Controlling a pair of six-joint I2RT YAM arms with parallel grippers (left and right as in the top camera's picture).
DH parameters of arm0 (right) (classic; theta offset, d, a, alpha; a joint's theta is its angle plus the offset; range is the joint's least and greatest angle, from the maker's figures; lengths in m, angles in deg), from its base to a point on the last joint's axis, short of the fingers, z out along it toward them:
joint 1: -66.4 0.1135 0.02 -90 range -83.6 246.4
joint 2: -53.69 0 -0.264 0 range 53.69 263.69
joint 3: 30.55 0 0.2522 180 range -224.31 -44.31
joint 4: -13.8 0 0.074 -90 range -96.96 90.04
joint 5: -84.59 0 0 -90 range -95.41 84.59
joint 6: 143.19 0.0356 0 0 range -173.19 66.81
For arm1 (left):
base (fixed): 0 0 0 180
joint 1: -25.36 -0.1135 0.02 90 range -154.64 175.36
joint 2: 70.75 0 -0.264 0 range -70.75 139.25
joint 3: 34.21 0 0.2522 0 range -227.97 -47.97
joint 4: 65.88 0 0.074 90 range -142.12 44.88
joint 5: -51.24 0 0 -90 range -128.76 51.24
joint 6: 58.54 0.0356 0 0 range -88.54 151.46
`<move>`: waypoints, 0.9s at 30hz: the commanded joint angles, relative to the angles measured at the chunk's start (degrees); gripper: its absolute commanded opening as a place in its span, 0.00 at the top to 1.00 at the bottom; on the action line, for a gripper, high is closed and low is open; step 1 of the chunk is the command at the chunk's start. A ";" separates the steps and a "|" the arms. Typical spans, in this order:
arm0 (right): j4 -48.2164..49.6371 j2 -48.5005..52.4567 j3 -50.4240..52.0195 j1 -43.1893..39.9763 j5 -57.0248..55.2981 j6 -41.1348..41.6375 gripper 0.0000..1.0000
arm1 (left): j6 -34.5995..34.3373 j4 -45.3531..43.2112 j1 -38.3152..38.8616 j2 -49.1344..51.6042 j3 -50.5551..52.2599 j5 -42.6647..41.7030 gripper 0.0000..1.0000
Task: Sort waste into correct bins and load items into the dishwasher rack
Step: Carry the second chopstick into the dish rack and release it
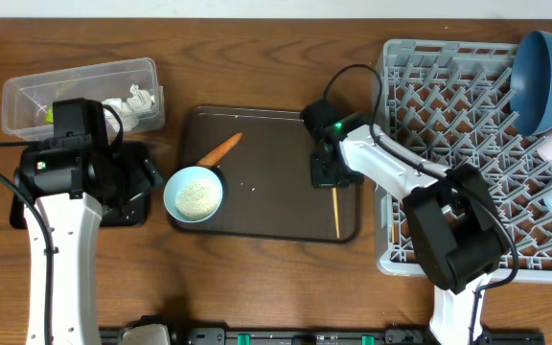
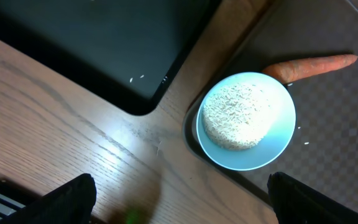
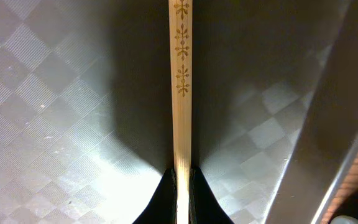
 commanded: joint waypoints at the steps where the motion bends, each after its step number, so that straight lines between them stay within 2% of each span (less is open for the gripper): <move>1: -0.79 -1.42 -0.68 0.37 1.09 0.42 0.99 | -0.50 0.20 -0.20 0.22 -0.31 -0.33 0.09; 9: -2.71 -16.31 -3.58 -2.58 0.76 -2.64 0.99 | -0.50 0.20 -0.20 0.22 -0.31 -0.33 0.09; 14: -6.84 -25.07 -3.56 -7.32 -3.67 -4.35 0.99 | -0.50 0.17 -0.20 0.22 -0.31 -0.31 0.09; 19: -14.08 -25.88 -2.58 -12.17 -8.98 -4.42 0.99 | -0.50 0.17 -0.20 0.22 -0.28 -0.31 0.09; 27: -10.19 -25.83 8.41 -15.15 -9.03 -5.99 0.99 | -0.50 0.17 -0.20 0.22 -0.31 -0.33 0.09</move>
